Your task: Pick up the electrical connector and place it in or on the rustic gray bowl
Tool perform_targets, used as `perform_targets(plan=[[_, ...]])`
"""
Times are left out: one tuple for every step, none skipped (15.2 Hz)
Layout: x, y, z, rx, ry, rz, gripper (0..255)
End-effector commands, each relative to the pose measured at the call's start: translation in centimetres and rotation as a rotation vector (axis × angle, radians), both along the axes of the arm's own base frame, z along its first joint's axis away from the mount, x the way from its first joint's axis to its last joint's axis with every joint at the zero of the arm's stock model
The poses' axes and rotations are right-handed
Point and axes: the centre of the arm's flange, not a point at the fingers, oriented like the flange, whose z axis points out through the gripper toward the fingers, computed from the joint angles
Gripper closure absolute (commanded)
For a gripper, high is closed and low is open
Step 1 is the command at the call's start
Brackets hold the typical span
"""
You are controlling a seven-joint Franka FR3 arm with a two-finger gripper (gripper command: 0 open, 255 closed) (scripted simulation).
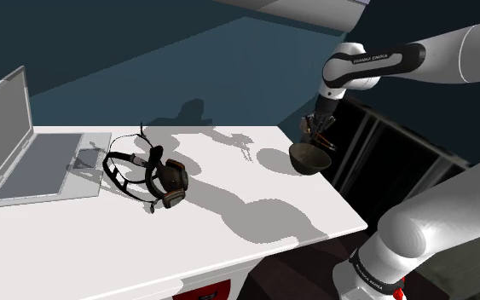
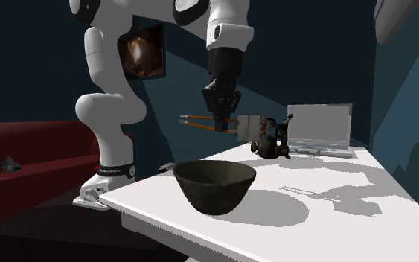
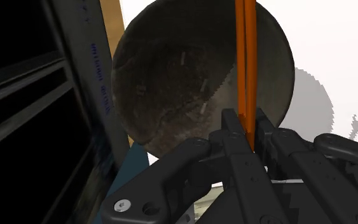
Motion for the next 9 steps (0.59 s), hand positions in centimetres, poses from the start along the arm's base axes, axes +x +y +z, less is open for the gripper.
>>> perform_targets(plan=[[-0.5, 0.1, -1.0, 0.000, -0.001, 0.001, 255], [-0.5, 0.1, -1.5, 0.000, -0.001, 0.001, 255], [-0.5, 0.1, -2.1, 0.000, -0.001, 0.001, 255], [-0.5, 0.1, -2.6, 0.000, -0.001, 0.001, 255], [-0.5, 0.1, -3.1, 0.000, -0.001, 0.001, 255], [-0.5, 0.1, -3.6, 0.000, -0.001, 0.001, 255], [-0.5, 0.1, -4.2, 0.000, -0.001, 0.001, 255], [-0.5, 0.1, -4.7, 0.000, -0.001, 0.001, 255], [-0.5, 0.1, -5.2, 0.000, -0.001, 0.001, 255]])
